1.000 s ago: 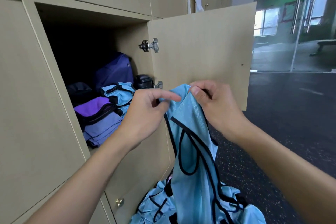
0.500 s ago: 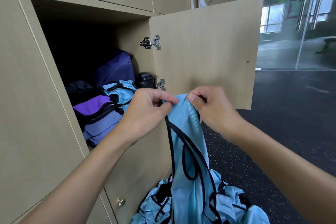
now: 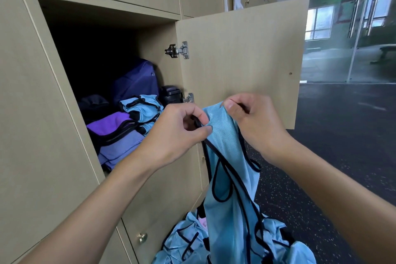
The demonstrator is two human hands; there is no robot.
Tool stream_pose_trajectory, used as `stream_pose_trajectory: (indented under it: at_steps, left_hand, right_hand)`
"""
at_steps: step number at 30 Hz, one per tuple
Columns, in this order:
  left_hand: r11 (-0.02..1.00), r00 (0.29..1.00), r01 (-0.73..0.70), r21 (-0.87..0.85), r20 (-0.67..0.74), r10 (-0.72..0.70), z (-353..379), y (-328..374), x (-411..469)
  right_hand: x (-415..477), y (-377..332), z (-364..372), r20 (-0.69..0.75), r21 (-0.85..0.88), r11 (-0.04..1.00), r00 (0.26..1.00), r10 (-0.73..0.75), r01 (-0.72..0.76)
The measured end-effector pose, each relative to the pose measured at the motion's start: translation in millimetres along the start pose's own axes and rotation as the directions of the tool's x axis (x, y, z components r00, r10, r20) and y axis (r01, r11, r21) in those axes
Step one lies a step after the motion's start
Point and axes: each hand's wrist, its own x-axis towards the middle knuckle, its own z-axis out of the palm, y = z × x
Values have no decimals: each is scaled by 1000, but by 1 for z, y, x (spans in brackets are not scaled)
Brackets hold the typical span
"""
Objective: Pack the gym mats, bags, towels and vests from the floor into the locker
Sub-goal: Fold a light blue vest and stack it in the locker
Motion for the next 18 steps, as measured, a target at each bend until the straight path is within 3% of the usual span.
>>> stream_pose_trajectory:
  at_steps: [5, 9, 13, 18]
  left_hand:
    - [1000, 1000, -9, -15, -7, 9, -8, 3, -1]
    - [1000, 999, -4, 3, 54, 4, -19, 3, -1]
    - [995, 990, 2, 101, 137, -15, -25, 1, -2]
    - [999, 986, 32, 33, 163, -37, -23, 2, -6]
  right_hand:
    - [-6, 2, -9, 220, 26, 999, 975, 15, -22]
    - [-13, 5, -14, 364, 41, 990, 925, 108, -131]
    - [-13, 5, -15, 273, -28, 995, 957, 97, -93]
    - [-12, -1, -11, 143, 149, 983, 986, 88, -109]
